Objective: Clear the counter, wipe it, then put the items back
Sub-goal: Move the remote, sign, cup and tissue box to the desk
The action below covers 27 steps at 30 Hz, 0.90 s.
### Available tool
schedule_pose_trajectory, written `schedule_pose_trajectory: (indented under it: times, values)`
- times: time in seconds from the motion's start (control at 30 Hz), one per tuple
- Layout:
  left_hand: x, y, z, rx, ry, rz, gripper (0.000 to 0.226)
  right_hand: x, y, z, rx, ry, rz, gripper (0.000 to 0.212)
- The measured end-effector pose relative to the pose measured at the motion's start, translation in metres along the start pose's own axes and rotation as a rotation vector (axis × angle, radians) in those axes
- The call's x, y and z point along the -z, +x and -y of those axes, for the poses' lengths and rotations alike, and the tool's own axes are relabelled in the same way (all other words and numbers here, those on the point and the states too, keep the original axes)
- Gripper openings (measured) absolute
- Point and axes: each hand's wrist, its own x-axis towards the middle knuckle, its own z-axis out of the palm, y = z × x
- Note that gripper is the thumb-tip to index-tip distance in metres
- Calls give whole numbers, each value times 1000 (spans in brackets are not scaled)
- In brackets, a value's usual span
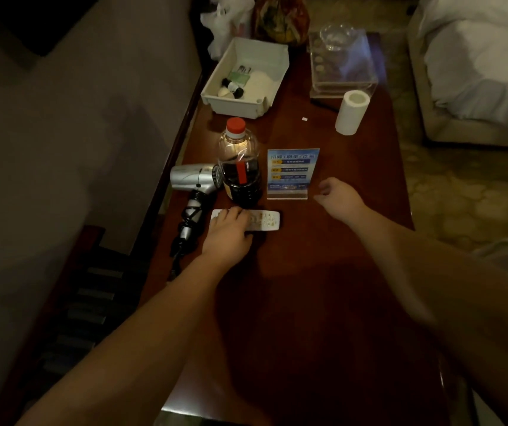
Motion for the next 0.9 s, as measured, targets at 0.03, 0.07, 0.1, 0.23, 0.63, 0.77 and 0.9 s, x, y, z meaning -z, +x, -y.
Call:
schedule_pose_trajectory:
  times: [0.03,0.07,0.1,0.23,0.63,0.77,0.9]
  values:
    - [4,-8,-1,21,-7,-9,54,3,-9,-1,0,-17,6,38]
    - [8,-16,-3,46,-17,-15,52,6,-19,-1,1,-32,15,36]
    - [13,-25,-5,73,-28,-20,51,10,-29,-2,1,-51,22,35]
    - [31,-65,-15,168,-84,-33,44,20,-81,-6,2,-104,61,33]
    - [42,-285,-81,440,-291,-93,43,25,-294,-44,248,-169,215,26]
    - [35,-367,-96,555,-298,-125,42,23,-351,-66,332,-251,261,30]
    - [31,-442,-99,634,-298,-203,38,14,-397,-69,441,-347,319,32]
